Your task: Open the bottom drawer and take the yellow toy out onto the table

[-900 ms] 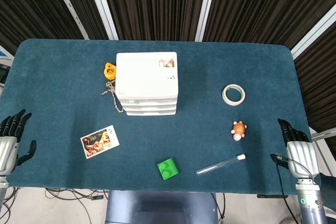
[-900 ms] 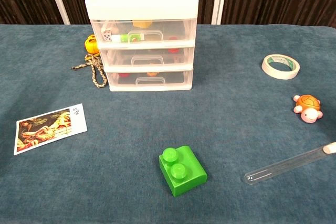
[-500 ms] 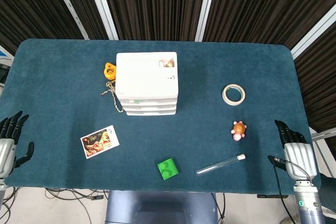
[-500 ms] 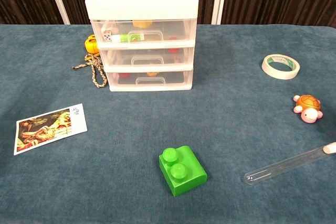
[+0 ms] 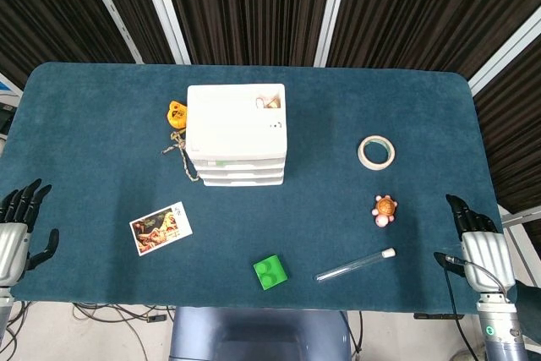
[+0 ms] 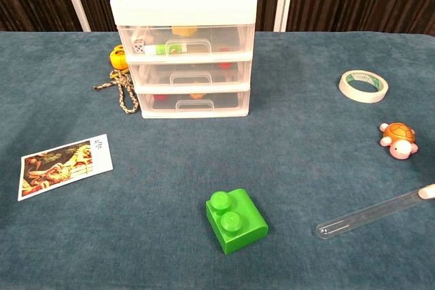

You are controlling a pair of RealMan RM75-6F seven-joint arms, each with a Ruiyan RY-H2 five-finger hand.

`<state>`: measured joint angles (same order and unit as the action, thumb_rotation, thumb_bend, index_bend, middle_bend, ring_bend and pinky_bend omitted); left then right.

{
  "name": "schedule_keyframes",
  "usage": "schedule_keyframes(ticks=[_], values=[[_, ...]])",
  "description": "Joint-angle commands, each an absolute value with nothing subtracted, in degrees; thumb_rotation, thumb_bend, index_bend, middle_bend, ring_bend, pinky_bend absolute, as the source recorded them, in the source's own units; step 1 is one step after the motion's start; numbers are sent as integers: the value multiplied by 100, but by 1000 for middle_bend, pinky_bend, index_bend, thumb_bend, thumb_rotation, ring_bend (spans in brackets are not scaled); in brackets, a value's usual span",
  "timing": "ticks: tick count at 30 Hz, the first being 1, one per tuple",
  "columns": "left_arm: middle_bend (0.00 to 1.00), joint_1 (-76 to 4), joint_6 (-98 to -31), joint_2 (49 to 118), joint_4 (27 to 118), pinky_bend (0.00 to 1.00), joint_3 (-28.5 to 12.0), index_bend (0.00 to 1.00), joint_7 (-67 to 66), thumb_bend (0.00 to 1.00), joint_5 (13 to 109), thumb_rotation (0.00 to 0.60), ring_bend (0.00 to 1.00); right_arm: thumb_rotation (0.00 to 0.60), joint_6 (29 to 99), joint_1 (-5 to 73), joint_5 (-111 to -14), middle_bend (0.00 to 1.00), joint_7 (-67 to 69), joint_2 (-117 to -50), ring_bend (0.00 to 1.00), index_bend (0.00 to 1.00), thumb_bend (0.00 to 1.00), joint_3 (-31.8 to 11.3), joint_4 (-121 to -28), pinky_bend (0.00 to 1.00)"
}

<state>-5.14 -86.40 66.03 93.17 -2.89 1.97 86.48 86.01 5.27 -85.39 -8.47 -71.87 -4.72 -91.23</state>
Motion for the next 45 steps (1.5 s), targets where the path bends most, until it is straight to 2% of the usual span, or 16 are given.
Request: schedule_keyframes(ticks=[1,6,10,16,18,24,33,45], values=[[0,-516,-8679,6626,9283,0,-290,37,215,478,8691,600,0,600,8364,584,-8551,145,-396,-7119,261,32,185,-391,-9250,270],[0,-499,-8692,6631,9276,0,-288,37,264,478,8676,600,0,600,7878,790,-8891,153,917,-6930,275,30,189,-154,-9644,288],[0,-499,-8687,6617,9289,0,-293,37,297,478,8666,600,0,600,7424,1164,-9035,190,1668,-6845,306,30,201,-216,-9856,330],[0,-507,-8647,6597,9305,0,-294,38,332,478,8637,600,0,600,6132,2070,-8424,332,1869,-7078,458,30,262,-647,-10162,544],[0,-504,-8644,6592,9313,0,-301,37,345,478,8616,600,0,600,5735,2325,-8089,369,1832,-7241,539,27,289,-771,-10170,661],[0,-505,-8612,6566,9338,0,-340,39,402,478,8519,600,0,600,5002,2972,-7455,528,1537,-8054,681,29,325,-1001,-9868,809],[0,-516,-8550,6543,9330,0,-359,41,461,478,8448,600,0,600,4643,3541,-6696,637,1178,-9188,764,31,383,-1241,-9310,862],[0,-549,-8440,6508,9363,0,-399,44,514,478,8325,600,0,600,4103,4139,-5874,672,1133,-9903,779,25,414,-1568,-8439,870]])
